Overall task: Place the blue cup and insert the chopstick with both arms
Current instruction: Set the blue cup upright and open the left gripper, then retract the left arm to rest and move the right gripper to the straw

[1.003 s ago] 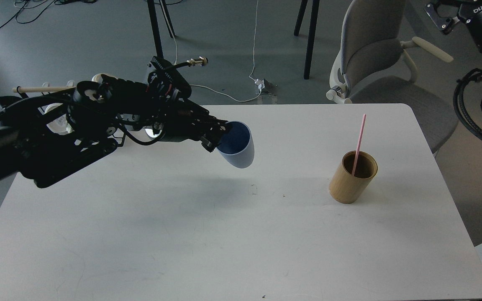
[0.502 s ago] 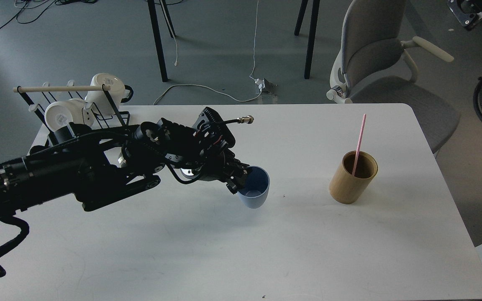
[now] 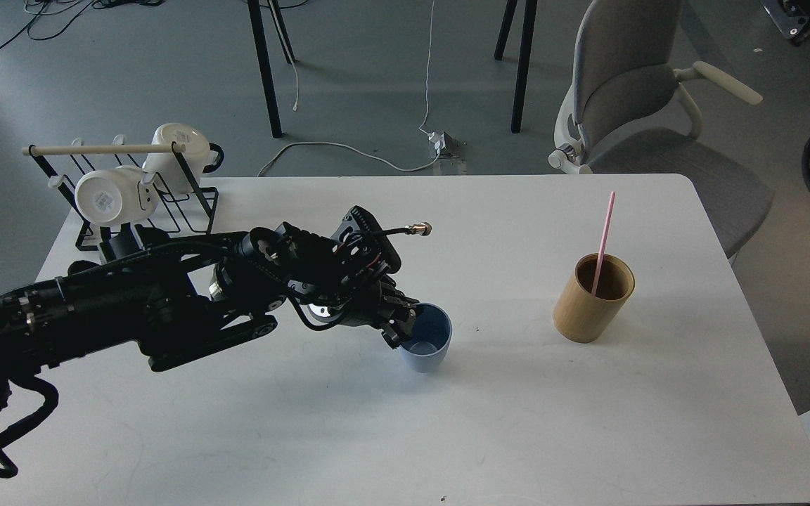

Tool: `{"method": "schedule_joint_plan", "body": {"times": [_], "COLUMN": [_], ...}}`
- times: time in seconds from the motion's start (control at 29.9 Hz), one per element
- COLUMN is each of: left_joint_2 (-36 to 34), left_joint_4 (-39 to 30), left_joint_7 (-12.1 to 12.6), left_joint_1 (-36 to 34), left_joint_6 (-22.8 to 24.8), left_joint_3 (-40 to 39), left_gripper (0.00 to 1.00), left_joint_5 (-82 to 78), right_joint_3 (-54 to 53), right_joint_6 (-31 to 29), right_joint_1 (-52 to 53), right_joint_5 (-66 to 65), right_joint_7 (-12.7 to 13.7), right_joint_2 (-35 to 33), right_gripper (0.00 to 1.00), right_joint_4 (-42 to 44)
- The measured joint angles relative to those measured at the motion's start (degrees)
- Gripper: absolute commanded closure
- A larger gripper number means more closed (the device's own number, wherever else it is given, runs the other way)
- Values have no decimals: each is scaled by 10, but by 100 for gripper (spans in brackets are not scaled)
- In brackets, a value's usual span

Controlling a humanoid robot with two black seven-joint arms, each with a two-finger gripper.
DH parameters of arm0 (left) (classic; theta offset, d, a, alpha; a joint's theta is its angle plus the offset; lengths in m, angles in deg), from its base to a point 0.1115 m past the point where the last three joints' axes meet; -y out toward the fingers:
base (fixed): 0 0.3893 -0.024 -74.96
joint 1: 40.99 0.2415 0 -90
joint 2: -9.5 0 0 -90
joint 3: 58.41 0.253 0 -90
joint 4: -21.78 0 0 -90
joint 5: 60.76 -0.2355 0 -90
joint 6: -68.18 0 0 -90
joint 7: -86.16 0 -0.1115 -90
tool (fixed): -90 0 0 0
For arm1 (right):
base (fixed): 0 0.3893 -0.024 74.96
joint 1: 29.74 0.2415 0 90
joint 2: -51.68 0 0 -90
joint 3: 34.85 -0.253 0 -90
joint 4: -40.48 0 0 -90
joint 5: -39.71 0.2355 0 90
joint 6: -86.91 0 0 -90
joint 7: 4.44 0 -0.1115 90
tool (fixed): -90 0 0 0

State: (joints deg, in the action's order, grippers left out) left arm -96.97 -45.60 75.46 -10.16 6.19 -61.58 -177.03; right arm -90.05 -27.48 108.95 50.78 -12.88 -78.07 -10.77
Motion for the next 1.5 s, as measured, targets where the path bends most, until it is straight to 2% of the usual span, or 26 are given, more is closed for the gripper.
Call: {"method": "schedule_joint_plan", "body": {"times": [0.13,0.2,0.23,0.4,0.6,0.74,0.87,1.0,1.14,1.37,1.5], "left_joint_2": [0,0,0,-8,-58,-91,-104,-111,-108,-61,-45], "left_joint_4": [3,3,3,-2,-4,6,50,114,186,338,362], "left_joint_7": [0,0,-1,-3,-12,-12,-11,-12,-13,-13,-13], "left_joint_1": [8,9,9,8,15,18,24,54,84,80,75], "left_joint_6": [0,0,0,0,0,0,0,0,-1,0,0], "left_joint_3": [0,0,-1,-18,-160,-239,-305,-363,-406,-455,-469], "left_gripper": [78,70,63,2,1,1,0,0,0,0,0], "left_joint_5": [-3,-3,-3,2,103,284,523,766,997,1152,1174], "right_joint_3": [1,2,2,2,28,35,51,78,104,222,283], "right_joint_6": [0,0,0,-2,-13,-5,20,77,167,271,292], "right_joint_1": [-1,-3,-3,-6,-15,-14,-17,-20,-27,-31,-31], "right_joint_5": [0,0,0,0,-39,-119,-195,-328,-485,-745,-852], "right_joint_7": [-1,-1,-1,-1,0,-3,-3,-3,-4,-4,-2], "right_joint_2": [-1,-1,-1,-7,-62,-94,-129,-158,-160,-160,-154], "right_gripper": [0,0,0,0,0,0,0,0,0,1,7], "right_joint_4": [1,1,1,0,-23,-44,-80,-147,-205,-290,-295]}}
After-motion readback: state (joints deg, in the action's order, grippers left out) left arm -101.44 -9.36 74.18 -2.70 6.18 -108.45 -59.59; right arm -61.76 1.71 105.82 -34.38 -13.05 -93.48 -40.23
